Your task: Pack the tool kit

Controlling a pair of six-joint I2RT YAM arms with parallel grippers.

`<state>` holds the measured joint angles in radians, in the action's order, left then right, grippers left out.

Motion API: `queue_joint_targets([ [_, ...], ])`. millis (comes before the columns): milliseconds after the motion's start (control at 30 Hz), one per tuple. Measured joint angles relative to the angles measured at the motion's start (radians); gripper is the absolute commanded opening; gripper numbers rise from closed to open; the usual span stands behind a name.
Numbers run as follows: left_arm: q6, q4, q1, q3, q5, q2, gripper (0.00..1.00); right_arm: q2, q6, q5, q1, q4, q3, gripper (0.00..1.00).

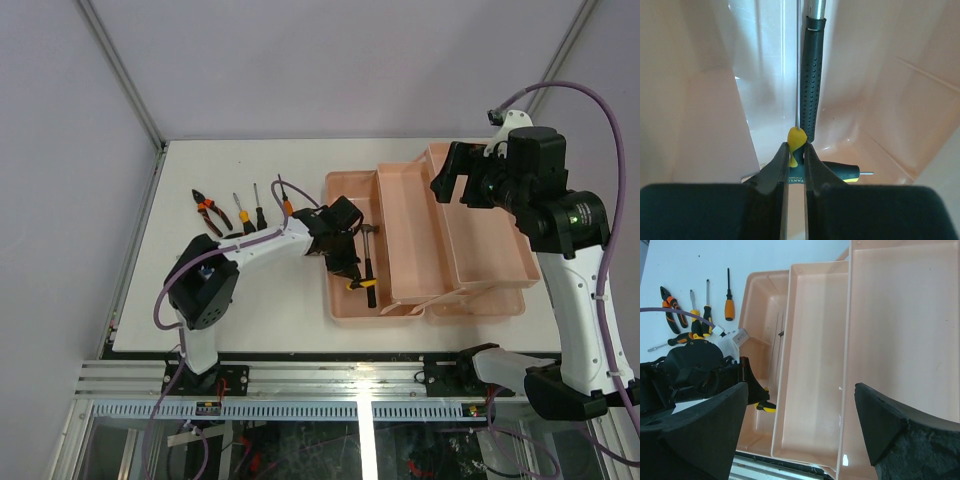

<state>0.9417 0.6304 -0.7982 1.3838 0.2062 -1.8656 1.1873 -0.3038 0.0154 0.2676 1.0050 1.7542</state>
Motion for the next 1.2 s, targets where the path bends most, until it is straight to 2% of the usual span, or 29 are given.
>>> queue_joint_targets([
  [133,0.012,-0.001,-0.001,0.002,-0.003,-0.014,0.01,0.011,0.008,-0.004,0.0,0.011,0.019,0.94],
  [167,0.012,0.0,-0.004,0.004,-0.005,-0.017,0.06,0.014,0.009,-0.005,0.0,0.012,0.025,0.94],
  [233,0.011,0.004,-0.006,0.012,-0.007,-0.023,0.25,0.019,0.011,-0.006,0.0,0.013,0.034,0.94],
  [267,0.009,0.006,-0.006,0.016,-0.006,-0.025,0.31,0.021,0.013,-0.006,0.0,0.013,0.037,0.94],
  [367,-0.003,0.006,-0.01,0.032,-0.005,-0.03,0.41,0.023,0.017,-0.008,0.0,0.018,0.047,0.94],
  [733,-0.095,0.021,-0.019,0.055,-0.016,-0.032,0.44,0.021,0.02,-0.026,0.0,0.038,0.058,0.95],
  [867,-0.17,0.055,0.001,0.118,-0.087,-0.019,0.5,0.016,0.021,-0.026,0.0,0.038,0.058,0.95],
  [1000,-0.245,0.051,0.131,0.197,-0.148,0.077,0.56,0.022,0.024,-0.02,0.0,0.032,0.059,0.95],
  [1133,-0.306,0.041,0.372,0.221,-0.189,0.203,0.76,0.066,0.028,0.011,0.0,0.005,0.078,0.95],
  [1200,-0.32,0.036,0.492,0.201,-0.201,0.243,0.82,0.097,0.03,0.035,0.0,-0.02,0.083,0.95],
])
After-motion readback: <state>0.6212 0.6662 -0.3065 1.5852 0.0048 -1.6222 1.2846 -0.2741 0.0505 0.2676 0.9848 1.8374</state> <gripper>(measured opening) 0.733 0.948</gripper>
